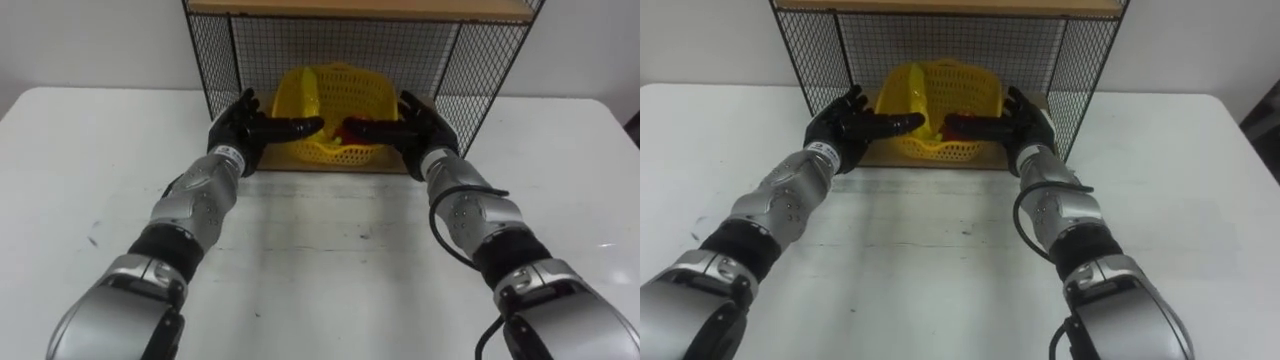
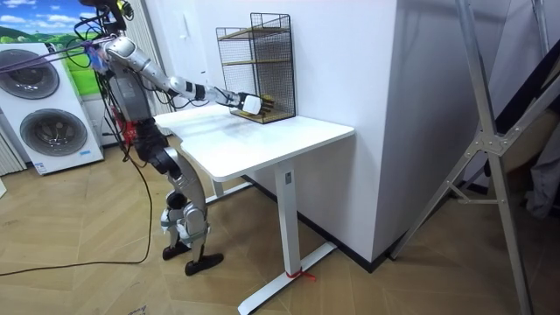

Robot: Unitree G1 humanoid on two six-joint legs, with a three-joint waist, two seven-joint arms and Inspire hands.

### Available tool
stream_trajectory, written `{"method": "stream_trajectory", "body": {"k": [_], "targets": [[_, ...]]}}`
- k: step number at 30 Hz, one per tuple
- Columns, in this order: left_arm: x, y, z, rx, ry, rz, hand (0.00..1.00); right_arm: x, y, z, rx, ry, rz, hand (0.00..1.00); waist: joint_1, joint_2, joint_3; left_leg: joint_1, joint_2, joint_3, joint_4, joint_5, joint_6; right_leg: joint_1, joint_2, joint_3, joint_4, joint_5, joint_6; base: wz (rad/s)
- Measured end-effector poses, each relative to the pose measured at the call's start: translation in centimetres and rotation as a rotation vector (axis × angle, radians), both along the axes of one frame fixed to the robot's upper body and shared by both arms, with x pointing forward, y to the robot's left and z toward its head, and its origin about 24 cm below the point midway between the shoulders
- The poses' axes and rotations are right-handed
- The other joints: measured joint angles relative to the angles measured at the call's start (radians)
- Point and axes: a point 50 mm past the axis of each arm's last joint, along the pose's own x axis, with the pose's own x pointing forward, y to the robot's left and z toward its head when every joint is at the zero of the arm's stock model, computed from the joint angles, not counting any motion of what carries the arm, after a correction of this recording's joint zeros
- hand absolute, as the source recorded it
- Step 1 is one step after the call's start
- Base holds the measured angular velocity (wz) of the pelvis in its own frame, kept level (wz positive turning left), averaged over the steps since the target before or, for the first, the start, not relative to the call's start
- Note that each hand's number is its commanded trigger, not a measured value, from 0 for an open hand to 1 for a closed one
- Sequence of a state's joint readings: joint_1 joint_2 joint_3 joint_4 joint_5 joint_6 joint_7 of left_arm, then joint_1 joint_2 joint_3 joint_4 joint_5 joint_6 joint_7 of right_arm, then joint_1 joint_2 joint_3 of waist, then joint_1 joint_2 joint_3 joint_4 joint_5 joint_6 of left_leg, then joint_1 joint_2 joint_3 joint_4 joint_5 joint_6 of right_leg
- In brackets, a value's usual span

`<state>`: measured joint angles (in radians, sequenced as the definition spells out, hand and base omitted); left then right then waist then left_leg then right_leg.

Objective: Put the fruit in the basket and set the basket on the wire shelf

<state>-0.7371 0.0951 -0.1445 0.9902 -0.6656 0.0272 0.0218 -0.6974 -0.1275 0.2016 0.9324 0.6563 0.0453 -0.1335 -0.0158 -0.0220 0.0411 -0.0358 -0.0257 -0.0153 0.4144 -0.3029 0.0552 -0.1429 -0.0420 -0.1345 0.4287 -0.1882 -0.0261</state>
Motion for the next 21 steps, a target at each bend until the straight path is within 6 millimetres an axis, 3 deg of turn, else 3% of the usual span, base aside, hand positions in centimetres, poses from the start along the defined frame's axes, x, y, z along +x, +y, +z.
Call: {"method": "stream_trajectory", "body": {"k": [5, 8, 11, 21], "targets": [[0.2, 0.3, 0.7, 0.019, -0.024, 0.016, 0.0, 0.2, 0.2, 0.9, -0.016, -0.042, -0.013, 0.0, 0.004, 0.013, -0.0081, -0.007, 0.007, 0.005, 0.001, 0.0, 0.0, -0.01, 0.009, 0.009, -0.004, 0.009, -0.003, -0.08], [0.1, 0.4, 1.7, 0.034, -0.083, 0.021, 0.0, 0.0, 0.0, 1.4, -0.016, -0.099, -0.021, 0.0, -0.005, 0.03, -0.0189, 0.002, 0.01, 0.0, -0.006, 0.001, -0.002, 0.002, 0.011, 0.002, -0.016, 0.011, -0.004, 0.03], [-1.0, 0.4, 1.9, 0.054, -0.145, 0.012, 0.0, -1.3, -0.6, 0.7, -0.029, -0.121, -0.026, 0.0, -0.002, 0.043, -0.0288, 0.053, 0.013, -0.001, -0.049, 0.009, -0.005, 0.044, 0.012, -0.003, -0.034, 0.01, -0.004, 0.05], [-5.1, 0.7, 2.7, 0.163, -0.295, 0.026, 0.0, -5.7, -1.7, -1.2, -0.078, -0.141, -0.025, 0.0, -0.011, 0.032, -0.0307, 0.101, 0.014, 0.006, -0.096, 0.021, -0.006, 0.095, 0.015, -0.01, -0.072, 0.012, -0.003, 0.0]]}}
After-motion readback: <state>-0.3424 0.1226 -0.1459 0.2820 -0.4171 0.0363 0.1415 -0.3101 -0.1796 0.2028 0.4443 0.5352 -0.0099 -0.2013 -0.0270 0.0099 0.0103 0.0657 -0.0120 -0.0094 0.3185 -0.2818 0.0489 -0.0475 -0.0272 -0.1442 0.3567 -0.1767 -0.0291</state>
